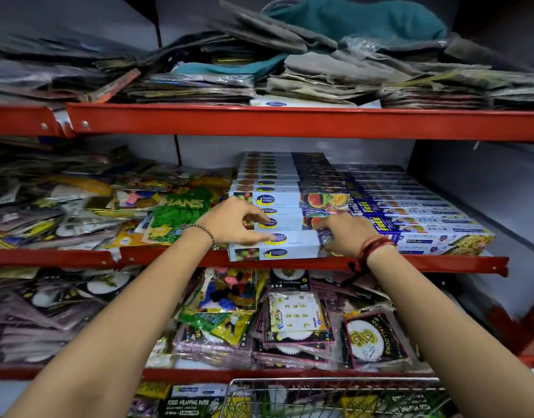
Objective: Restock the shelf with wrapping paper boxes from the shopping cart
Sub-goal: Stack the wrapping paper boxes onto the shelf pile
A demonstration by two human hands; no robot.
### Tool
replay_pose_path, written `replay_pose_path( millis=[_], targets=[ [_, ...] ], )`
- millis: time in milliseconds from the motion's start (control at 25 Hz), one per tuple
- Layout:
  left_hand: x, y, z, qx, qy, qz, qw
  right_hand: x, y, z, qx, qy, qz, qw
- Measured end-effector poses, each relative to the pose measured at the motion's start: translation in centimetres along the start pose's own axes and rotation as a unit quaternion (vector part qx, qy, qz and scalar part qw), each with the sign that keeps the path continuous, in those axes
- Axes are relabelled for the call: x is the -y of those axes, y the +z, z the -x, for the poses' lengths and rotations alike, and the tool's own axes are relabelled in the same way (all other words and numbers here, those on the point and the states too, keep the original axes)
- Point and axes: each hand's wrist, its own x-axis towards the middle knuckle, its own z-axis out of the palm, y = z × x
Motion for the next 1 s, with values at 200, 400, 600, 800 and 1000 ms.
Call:
replay_pose_path(
  millis=[200, 400, 600, 800, 1000],
  targets=[
    [0.6, -1.0, -0.9, -0.025, 0.01, -0.166, 0.986, -0.1, -1.7, -2.5, -0.061, 0.009, 0.008, 0.998],
    [1.4, 0.8, -3.8, -0.02, -0.077, -0.166, 0.983, 0.3, -0.9, -5.3, -0.09, 0.004, -0.014, 0.996],
    [2.2, 2.4, -5.7, -0.022, -0.116, -0.142, 0.983, -0.4, 0.1, -7.5, -0.115, -0.001, -0.039, 0.993],
    [2.5, 3.2, -6.5, -0.039, -0.147, -0.134, 0.979, -0.5, 0.9, -8.6, -0.139, 0.012, -0.029, 0.99],
    [2.2, 3.3, -6.8, -0.035, -0.161, -0.124, 0.979, -0.2, 1.2, -8.7, -0.146, 0.019, -0.021, 0.989]
  ],
)
